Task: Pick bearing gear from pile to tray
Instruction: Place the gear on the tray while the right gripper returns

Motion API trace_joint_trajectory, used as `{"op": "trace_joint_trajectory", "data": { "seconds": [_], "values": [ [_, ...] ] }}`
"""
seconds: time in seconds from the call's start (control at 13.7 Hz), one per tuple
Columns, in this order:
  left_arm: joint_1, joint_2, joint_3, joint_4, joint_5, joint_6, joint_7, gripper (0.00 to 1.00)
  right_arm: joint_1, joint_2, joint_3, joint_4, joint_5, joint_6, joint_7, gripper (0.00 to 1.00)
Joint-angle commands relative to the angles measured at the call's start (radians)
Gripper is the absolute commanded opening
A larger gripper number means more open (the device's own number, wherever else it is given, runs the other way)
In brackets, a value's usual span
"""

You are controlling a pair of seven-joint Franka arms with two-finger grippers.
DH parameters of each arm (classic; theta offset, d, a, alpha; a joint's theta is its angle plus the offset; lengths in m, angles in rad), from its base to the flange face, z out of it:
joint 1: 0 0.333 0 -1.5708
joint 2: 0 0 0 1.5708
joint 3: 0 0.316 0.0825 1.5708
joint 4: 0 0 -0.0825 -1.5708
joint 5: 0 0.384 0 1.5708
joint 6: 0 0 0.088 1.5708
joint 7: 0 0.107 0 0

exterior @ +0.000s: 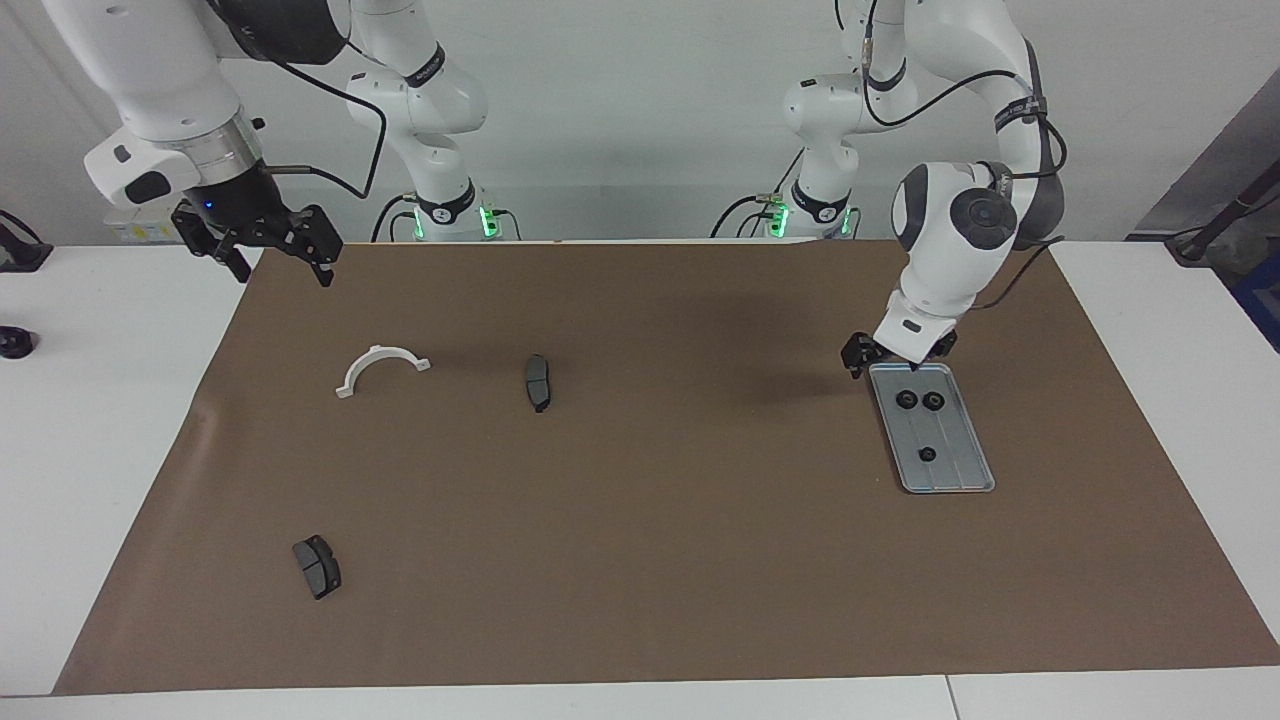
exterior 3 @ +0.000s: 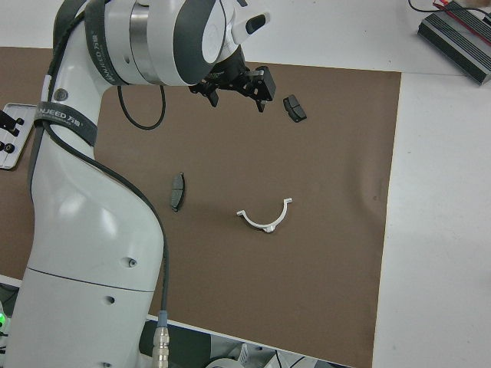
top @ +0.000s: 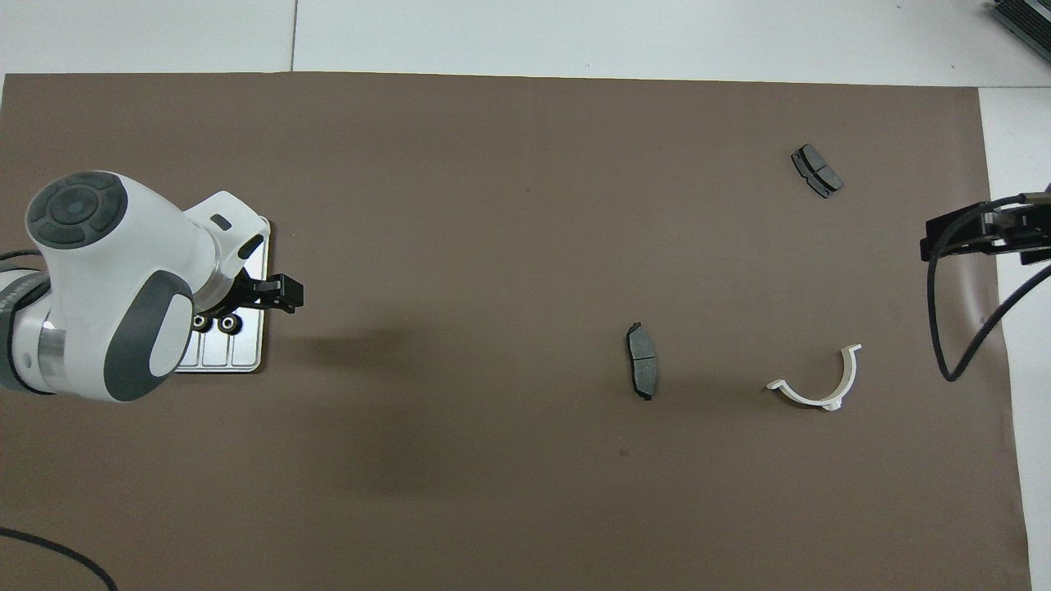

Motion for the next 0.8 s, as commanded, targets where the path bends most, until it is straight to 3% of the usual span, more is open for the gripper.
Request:
{"op": "trace_joint_trajectory", "data": {
  "seconds": [0.0,0.58,0.73],
  "values": [
    [0.001,-0.04,0.015,0.039,-0.011,-0.048,0.0,1.0,-0.002,-0.021,0.005,-0.024,-0.015,-0.003,-0.004,1.0],
    [0.123,-0.064,0.034,0.383,-0.075,-0.381,0.159,1.0,-0.006,-0.029,0.005,-0.037,-0.013,0.001,-0.068,1.0],
    [0.132,-0.07,0.036,0.392,-0.073,-0.407,0.193,1.0,-0.008,-0.029,0.005,-0.037,-0.013,0.001,-0.072,1.0]
  ]
}}
